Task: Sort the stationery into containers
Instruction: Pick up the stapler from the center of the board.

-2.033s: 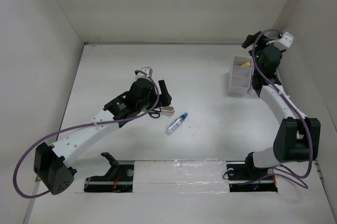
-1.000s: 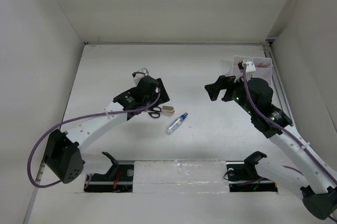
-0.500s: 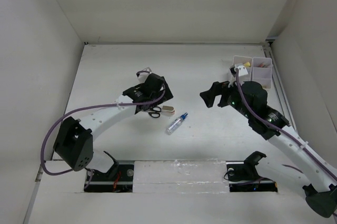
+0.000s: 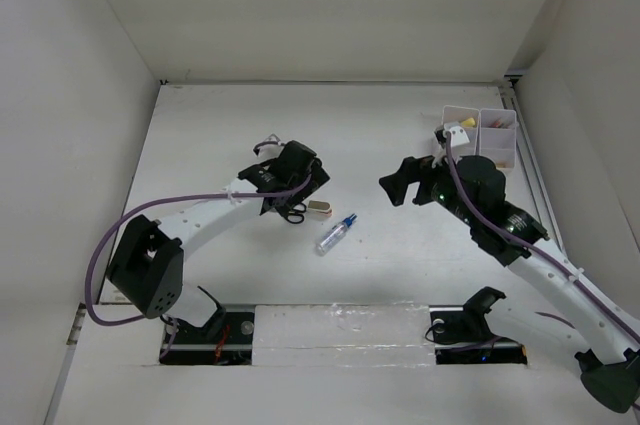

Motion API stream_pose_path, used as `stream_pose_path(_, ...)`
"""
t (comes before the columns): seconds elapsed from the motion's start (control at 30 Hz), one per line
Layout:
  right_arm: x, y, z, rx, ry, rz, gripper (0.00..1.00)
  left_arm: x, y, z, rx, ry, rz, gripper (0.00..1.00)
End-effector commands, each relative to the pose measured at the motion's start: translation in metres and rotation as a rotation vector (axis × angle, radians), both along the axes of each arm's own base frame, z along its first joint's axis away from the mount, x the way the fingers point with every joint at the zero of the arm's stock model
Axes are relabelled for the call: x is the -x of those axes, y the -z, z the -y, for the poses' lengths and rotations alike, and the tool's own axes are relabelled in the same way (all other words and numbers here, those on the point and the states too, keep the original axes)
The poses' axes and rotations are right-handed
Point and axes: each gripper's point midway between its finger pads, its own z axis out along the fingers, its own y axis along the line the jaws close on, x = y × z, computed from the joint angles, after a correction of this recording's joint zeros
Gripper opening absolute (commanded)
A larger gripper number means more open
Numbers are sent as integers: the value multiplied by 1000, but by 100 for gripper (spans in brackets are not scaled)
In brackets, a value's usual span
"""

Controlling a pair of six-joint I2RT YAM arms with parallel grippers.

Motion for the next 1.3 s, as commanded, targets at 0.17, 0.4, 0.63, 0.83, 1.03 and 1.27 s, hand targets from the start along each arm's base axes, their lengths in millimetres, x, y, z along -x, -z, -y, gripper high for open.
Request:
stream_pose_path(0.17,-1,-9,4,-8,32,43,100,4,-2,9,74,-76,-12,100)
stream_pose_path(0.4,-1,-16,19,-36,113,56,100,-2,3,23,85,-38,-30,100)
stream_pose_path(0.63,-3,-14,24,-40,146,44,100,-2,-13,25,52,8,18,100)
stream_pose_path(0.83,-15,2,74,2,461,-56,100,1,-31,14,16,58,87,100)
stream_pose_path(1.03,-11,-7,71,-64,378,-35,100,2,-44,10,-10,86,111,100)
stream_pose_path(1.27,-6,-2,59,-73,301,-46,100,11,-17,18,52,62,38,100)
